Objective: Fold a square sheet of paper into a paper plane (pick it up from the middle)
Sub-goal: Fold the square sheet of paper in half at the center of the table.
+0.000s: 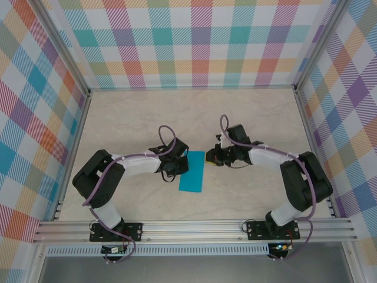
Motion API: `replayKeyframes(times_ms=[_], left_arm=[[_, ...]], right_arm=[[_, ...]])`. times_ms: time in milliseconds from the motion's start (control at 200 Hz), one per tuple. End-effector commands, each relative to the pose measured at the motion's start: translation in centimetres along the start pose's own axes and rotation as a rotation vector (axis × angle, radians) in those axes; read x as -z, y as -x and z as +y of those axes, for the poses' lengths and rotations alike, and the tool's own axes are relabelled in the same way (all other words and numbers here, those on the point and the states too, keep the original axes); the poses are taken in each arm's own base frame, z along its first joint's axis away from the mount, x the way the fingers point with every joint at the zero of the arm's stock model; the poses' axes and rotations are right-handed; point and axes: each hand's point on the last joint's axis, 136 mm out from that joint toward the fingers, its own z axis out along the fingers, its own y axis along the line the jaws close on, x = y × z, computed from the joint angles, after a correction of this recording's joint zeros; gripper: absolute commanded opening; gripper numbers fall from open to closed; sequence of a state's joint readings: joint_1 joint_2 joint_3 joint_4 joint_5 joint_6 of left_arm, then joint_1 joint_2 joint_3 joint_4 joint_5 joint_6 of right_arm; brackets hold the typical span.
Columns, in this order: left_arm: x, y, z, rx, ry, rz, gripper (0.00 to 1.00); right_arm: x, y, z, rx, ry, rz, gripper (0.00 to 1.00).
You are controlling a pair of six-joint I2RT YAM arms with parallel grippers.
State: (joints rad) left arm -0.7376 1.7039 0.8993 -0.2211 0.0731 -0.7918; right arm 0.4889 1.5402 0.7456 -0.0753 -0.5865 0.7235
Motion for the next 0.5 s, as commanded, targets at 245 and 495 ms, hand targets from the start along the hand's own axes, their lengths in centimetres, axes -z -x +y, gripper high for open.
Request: replayKeyframes(times_ms=[245, 495], left_arm=[[0.1, -1.4, 1.4, -0.002, 0.038, 0.028, 0.00], [-0.1, -1.5, 1.3, 0.008, 0.027, 0.031, 0.00]], right_arm=[[-2.0, -7.0, 0.7, -0.009, 0.019, 0.063, 0.13], [-4.9, -7.8, 0.7, -0.005, -0.010, 0.126, 0.12]])
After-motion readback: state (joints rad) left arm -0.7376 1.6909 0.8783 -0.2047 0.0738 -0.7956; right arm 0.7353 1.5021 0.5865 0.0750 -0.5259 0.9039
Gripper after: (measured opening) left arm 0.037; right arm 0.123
